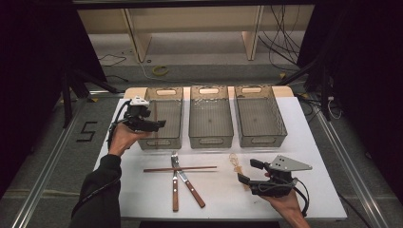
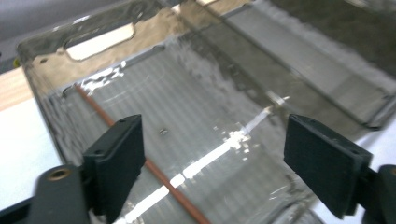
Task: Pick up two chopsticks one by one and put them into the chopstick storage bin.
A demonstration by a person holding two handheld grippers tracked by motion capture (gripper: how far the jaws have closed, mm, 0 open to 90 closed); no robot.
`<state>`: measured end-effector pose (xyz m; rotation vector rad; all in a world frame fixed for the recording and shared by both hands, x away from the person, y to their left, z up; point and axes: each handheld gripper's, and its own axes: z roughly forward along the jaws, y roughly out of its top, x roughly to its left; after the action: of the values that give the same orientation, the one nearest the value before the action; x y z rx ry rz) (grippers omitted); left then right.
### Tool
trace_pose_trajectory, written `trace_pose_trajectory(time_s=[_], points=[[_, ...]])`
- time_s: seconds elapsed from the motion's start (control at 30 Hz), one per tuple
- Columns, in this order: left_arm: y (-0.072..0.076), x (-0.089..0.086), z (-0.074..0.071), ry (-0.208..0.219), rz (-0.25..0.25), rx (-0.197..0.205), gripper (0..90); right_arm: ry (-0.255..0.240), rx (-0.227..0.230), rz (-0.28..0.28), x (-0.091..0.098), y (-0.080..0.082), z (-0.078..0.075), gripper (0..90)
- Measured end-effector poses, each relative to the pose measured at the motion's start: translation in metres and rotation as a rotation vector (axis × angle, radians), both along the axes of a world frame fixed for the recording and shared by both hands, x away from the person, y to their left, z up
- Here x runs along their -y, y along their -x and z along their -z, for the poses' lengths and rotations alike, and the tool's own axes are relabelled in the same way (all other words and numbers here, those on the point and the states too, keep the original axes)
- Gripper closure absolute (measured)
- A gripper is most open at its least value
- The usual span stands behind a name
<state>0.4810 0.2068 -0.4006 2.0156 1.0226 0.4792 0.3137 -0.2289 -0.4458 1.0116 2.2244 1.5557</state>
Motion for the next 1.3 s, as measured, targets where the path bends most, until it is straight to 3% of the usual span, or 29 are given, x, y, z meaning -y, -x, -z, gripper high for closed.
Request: trace_pose_trajectory(time_s=[0.1, 0.17, 0.3, 0.7, 0.8, 0.9, 1.13, 1.2, 1.3], points=[[0.011, 0.006, -0.006, 0.024, 0.046, 0.017, 15.6, -0.009, -0.005, -0.001, 0.0, 0.0, 0.0, 26.1], [0.019, 0.01, -0.008, 0.011, 0.069, 0.02, 15.5, -0.015, -0.008, -0.002, 0.0, 0.0, 0.0, 26.0], [0.032, 0.015, -0.01, 0.026, 0.093, 0.018, 15.3, -0.025, -0.006, -0.005, 0.0, 0.001, -0.001, 25.8], [0.059, 0.026, -0.006, 0.013, 0.16, 0.02, 15.6, -0.038, -0.008, -0.014, 0.0, 0.001, -0.001, 25.7], [0.062, 0.027, -0.004, -0.002, 0.168, 0.01, 15.5, -0.044, -0.004, -0.019, 0.0, 0.001, -0.002, 25.8], [0.067, 0.028, -0.001, -0.015, 0.184, 0.029, 15.2, -0.045, 0.001, -0.021, 0.0, 0.002, -0.002, 25.7], [0.077, 0.035, 0.012, -0.104, 0.243, -0.036, 15.2, -0.045, -0.001, -0.026, -0.001, 0.002, -0.003, 25.9], [0.081, 0.038, 0.014, -0.136, 0.298, -0.052, 15.7, -0.039, 0.003, -0.029, -0.001, 0.003, -0.003, 26.3], [0.084, 0.042, 0.016, -0.179, 0.333, -0.082, 15.9, -0.042, 0.007, -0.031, -0.001, 0.003, -0.003, 26.4]])
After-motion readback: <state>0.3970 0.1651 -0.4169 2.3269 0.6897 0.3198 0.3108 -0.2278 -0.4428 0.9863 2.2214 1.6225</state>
